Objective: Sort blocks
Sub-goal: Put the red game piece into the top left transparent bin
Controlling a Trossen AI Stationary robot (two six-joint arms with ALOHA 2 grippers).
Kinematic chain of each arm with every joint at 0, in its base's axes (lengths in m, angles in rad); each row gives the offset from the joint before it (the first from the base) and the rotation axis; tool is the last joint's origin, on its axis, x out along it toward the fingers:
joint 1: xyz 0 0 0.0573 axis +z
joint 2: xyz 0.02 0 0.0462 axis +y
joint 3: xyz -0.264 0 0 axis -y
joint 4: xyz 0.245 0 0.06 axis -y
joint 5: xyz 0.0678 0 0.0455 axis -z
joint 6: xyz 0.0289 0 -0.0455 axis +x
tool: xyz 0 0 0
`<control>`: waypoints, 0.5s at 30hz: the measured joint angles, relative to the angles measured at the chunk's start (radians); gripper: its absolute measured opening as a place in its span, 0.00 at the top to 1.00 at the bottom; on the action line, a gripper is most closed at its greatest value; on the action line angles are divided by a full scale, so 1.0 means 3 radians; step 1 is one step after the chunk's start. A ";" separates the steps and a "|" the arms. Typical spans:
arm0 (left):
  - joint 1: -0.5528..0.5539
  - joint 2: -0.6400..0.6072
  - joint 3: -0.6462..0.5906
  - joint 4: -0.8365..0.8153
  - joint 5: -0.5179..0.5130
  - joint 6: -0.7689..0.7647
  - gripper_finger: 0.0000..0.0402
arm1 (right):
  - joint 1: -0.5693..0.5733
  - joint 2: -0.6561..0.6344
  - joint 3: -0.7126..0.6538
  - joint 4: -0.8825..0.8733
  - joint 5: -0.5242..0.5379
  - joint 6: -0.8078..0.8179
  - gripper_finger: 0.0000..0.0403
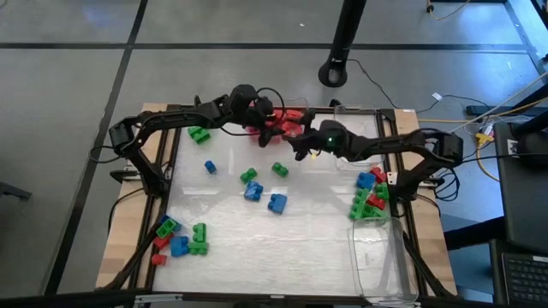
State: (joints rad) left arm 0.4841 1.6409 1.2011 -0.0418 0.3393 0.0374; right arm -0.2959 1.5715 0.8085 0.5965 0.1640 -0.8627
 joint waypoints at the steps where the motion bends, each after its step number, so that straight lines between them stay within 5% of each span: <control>1: 0.0010 0.0000 0.0000 0.0032 -0.0037 0.0001 0.44 | -0.0029 0.0000 0.0000 0.0067 -0.0067 0.0002 0.27; 15: 0.0065 -0.0001 0.0001 0.0364 -0.0072 0.0133 0.44 | -0.0413 0.0255 0.0398 0.0158 -0.0547 0.0007 0.27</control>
State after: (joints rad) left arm 0.5035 1.6405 1.2014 0.0673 0.3177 0.0774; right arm -0.4197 1.6480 0.9281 0.6438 -0.0003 -0.8606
